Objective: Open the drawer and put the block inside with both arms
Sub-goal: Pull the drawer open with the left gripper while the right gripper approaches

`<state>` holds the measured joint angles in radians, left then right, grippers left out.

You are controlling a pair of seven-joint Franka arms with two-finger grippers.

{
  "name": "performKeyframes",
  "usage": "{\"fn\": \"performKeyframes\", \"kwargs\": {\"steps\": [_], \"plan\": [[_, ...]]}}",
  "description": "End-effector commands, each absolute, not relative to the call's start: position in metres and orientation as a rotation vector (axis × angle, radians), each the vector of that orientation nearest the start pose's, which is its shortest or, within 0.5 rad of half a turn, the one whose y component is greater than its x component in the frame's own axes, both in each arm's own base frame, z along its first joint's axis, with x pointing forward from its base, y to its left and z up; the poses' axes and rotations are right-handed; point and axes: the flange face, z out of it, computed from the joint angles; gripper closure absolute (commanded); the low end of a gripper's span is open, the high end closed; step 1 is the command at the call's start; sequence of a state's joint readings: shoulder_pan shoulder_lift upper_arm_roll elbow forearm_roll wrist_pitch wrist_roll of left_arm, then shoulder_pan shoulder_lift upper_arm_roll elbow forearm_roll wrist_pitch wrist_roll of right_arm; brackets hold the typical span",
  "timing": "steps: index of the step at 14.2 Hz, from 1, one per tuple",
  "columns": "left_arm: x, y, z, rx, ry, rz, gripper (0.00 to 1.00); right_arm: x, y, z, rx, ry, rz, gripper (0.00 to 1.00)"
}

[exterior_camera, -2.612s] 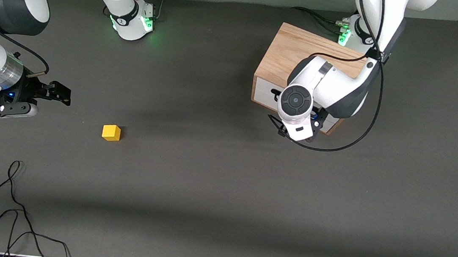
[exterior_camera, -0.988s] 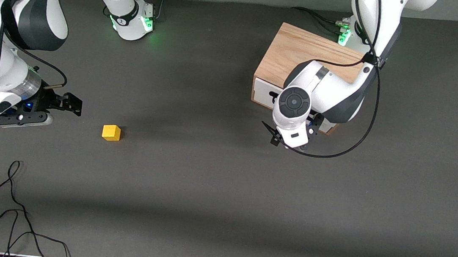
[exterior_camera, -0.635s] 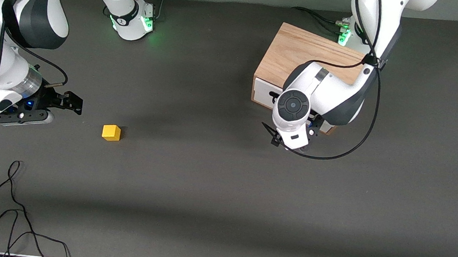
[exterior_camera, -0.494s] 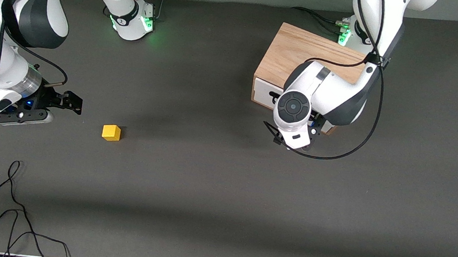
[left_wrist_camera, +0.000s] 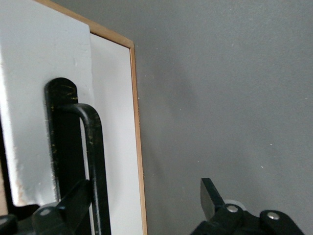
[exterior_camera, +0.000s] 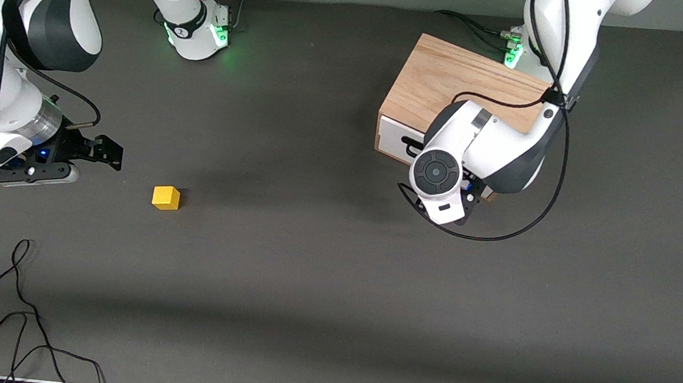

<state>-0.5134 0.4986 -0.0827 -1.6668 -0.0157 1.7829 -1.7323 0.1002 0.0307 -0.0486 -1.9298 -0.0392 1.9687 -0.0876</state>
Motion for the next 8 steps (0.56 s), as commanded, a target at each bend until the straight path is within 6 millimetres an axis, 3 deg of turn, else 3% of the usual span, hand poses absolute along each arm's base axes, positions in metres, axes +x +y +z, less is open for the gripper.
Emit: {"fn": "performKeyframes", "kwargs": {"steps": [1,8], "plan": [[0.521,-0.354,0.284,-2.358,-1.503,0.311,0.0,0.56,0.03,0.472,-3.153,-0.229,-0.036,0.0],[0.538,-0.365,0.294,-2.461,-1.568,0.243,0.0,0.56,0.03,0.472,-3.152,-0.228,-0.036,0.0]]}}
